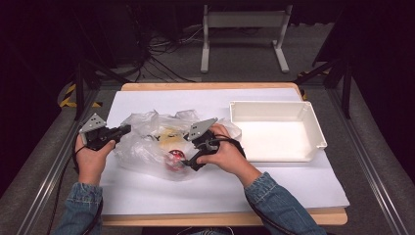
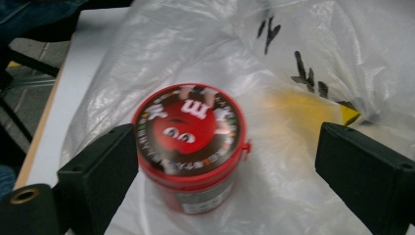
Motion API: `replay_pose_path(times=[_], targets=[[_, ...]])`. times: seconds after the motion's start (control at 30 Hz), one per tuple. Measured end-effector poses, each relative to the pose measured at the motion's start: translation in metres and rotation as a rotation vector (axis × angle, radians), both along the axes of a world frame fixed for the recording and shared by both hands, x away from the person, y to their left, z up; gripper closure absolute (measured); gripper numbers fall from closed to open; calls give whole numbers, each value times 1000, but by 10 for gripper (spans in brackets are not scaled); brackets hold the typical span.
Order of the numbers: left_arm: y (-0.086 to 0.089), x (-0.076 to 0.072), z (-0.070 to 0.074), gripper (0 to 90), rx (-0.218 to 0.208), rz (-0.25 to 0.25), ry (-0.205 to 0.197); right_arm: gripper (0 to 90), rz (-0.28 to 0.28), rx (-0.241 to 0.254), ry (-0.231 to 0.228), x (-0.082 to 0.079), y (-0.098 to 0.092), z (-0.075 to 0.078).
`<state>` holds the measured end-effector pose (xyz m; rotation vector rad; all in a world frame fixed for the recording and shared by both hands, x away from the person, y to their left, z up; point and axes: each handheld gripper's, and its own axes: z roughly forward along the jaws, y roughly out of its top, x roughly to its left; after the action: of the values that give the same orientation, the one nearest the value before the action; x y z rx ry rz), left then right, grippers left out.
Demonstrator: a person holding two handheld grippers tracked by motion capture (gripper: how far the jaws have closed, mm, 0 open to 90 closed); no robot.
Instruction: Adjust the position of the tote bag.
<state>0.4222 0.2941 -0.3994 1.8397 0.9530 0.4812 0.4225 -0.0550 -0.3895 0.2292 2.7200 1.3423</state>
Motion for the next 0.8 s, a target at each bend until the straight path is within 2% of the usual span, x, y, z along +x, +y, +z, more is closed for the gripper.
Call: replay_pose_path(times=[0.07,0.1,0.13,0.17,0.43,0.53,0.7,0.8], targets=[[0,0,-2,872,4,2,14,87,8,-2,3,-2,-1,-1],[0,2,-8,871,21,-6,44,87,24,-11,14,-5,-2,-7],[0,2,-8,871,21,-6,44,87,24,-11,14,-5,-2,-7],[-1,3,-13,871,28,-7,63,86,27,-15,17,-5,-3,-9],[1,10,-30,869,47,-6,126,85,40,-50,60,-7,-9,-39],[2,11,-36,867,43,-14,141,86,33,-61,75,-9,-10,-49],[3,11,-39,858,47,-36,170,94,15,-50,100,-9,-15,-60],[4,9,-38,854,55,-48,167,103,19,-44,104,-11,-16,-61]])
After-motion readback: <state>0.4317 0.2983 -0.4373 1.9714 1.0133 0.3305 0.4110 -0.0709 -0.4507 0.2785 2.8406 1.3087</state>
